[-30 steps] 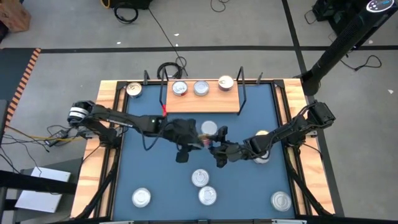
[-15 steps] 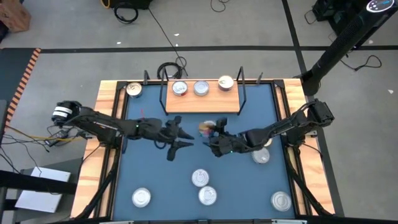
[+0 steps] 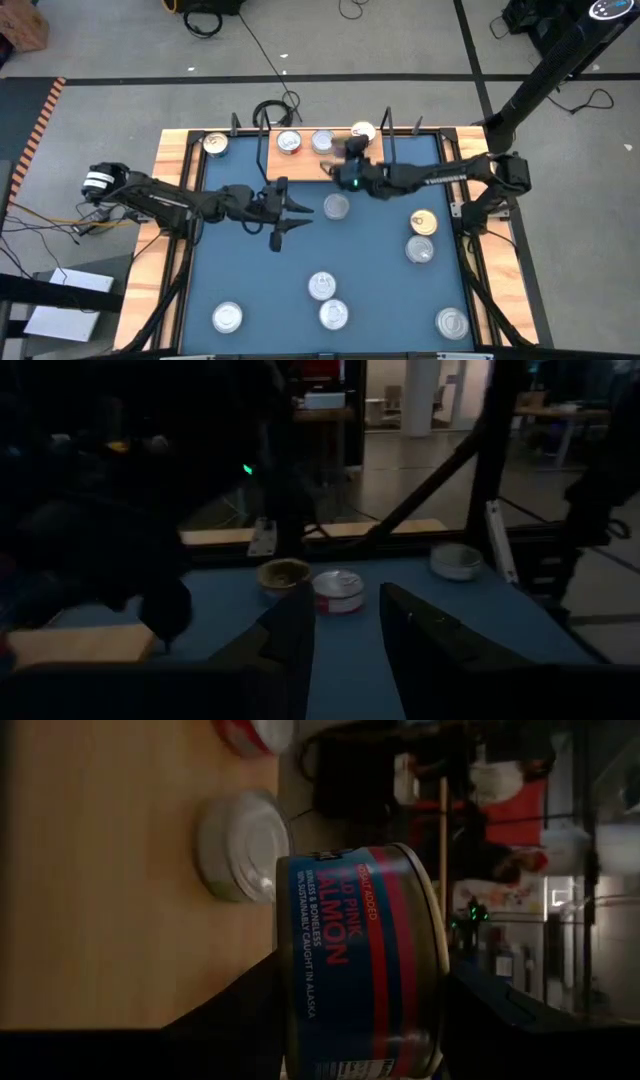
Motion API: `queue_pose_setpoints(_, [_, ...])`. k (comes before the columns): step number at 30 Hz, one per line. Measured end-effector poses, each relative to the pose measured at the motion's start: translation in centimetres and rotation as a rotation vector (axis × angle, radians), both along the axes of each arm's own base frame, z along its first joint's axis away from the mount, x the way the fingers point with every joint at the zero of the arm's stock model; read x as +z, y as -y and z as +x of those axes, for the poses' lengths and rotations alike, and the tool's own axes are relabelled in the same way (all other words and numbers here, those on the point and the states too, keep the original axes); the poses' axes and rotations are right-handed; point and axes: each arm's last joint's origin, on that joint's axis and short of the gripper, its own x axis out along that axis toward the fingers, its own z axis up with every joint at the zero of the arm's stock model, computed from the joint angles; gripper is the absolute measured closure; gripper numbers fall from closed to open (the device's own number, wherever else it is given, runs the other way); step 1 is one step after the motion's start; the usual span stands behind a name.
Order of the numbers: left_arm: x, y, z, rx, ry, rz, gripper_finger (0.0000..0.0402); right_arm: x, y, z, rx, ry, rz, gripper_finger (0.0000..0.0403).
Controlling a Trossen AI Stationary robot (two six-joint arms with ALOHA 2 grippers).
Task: Stack canned seafood by type on shelf
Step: Stack the blue tuna can on top of the blue tuna can on the shelf
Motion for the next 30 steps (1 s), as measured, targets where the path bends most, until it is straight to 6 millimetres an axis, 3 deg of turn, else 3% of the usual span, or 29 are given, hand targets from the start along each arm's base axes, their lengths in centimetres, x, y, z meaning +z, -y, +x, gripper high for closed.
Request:
queue_pose_setpoints(7, [0.0,-0.5,0.0,0.018,0.004,0.0,0.0282,-0.3,5.0,-1.2,-0.035,-0.012,0.048,0.0201])
queue_pose_setpoints(12, [0.0,-0.5,0.0,0.018,0.007,0.009,0.0282,-0.3,7.6,-2.0,-0.055,-0.007,0.055,0.0201])
queue_pose_setpoints(20, [-0.1,-0.5,0.0,0.018,-0.001,0.011,0.0282,-0.6,10.2,-3.3,-0.062,0.022,0.109,0.0201])
queue_pose_setpoints(30, [-0.1,-0.5,0.0,0.018,-0.008,0.012,0.0282,-2.3,11.5,-4.8,-0.079,-0.004,0.136,0.0201])
